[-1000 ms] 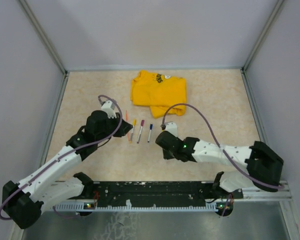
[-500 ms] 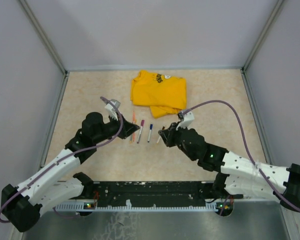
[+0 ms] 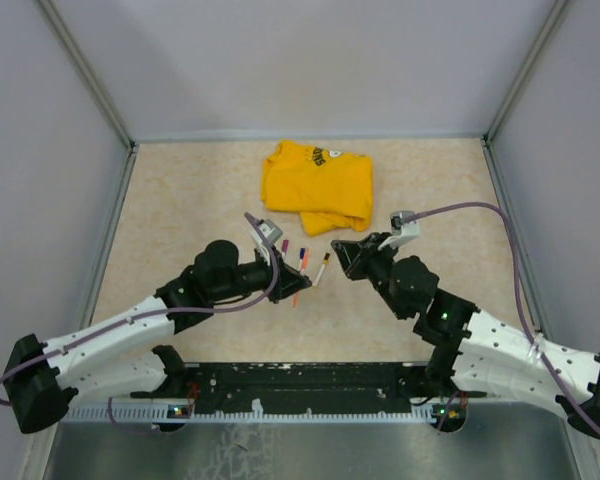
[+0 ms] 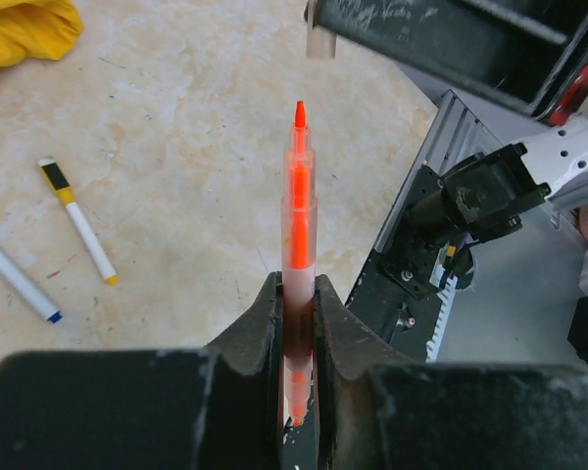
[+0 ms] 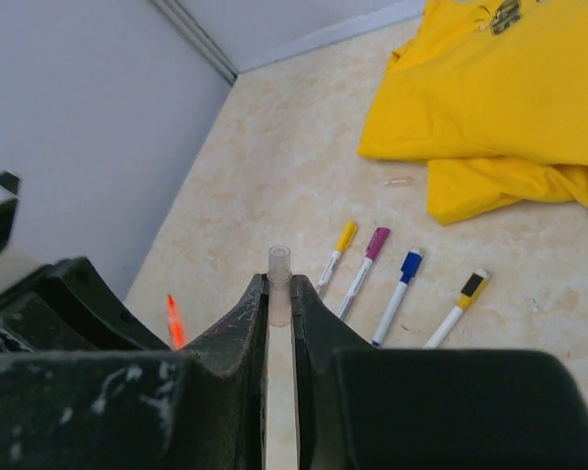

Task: Insert the pens into the pen caps
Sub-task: Insert the pen cap onto the pen.

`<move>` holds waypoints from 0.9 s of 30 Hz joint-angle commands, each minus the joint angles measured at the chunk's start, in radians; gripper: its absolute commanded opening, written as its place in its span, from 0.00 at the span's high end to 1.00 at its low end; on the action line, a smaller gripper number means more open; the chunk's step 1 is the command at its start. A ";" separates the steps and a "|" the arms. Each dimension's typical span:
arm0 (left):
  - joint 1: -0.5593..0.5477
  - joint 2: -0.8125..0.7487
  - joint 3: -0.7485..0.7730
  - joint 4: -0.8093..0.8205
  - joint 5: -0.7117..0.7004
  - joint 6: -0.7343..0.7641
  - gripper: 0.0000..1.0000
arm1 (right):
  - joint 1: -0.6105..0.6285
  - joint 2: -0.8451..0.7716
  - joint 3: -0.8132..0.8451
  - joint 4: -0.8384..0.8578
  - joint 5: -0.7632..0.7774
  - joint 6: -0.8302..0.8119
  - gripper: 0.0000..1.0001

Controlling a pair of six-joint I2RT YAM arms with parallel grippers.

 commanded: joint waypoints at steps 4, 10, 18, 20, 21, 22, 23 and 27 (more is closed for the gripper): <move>-0.046 0.063 0.042 0.106 -0.004 0.029 1.00 | -0.020 -0.066 0.018 0.156 -0.024 0.057 1.00; -0.049 0.076 0.068 0.094 0.032 0.065 1.00 | -0.020 -0.051 0.008 0.226 -0.094 0.072 1.00; -0.051 0.066 0.059 0.111 0.077 0.086 1.00 | -0.021 -0.027 0.013 0.245 -0.137 0.075 1.00; -0.051 0.064 0.058 0.111 0.080 0.087 1.00 | -0.020 -0.023 0.013 0.241 -0.145 0.076 1.00; -0.051 0.061 0.057 0.111 0.076 0.088 1.00 | -0.021 -0.022 0.013 0.237 -0.147 0.077 1.00; -0.052 0.059 0.056 0.111 0.075 0.086 1.00 | -0.021 -0.021 0.014 0.229 -0.147 0.078 1.00; -0.051 0.057 0.055 0.110 0.072 0.088 1.00 | -0.021 -0.020 0.015 0.221 -0.147 0.079 1.00; -0.052 0.053 0.056 0.109 0.071 0.088 1.00 | -0.020 -0.027 0.005 0.210 -0.145 0.088 1.00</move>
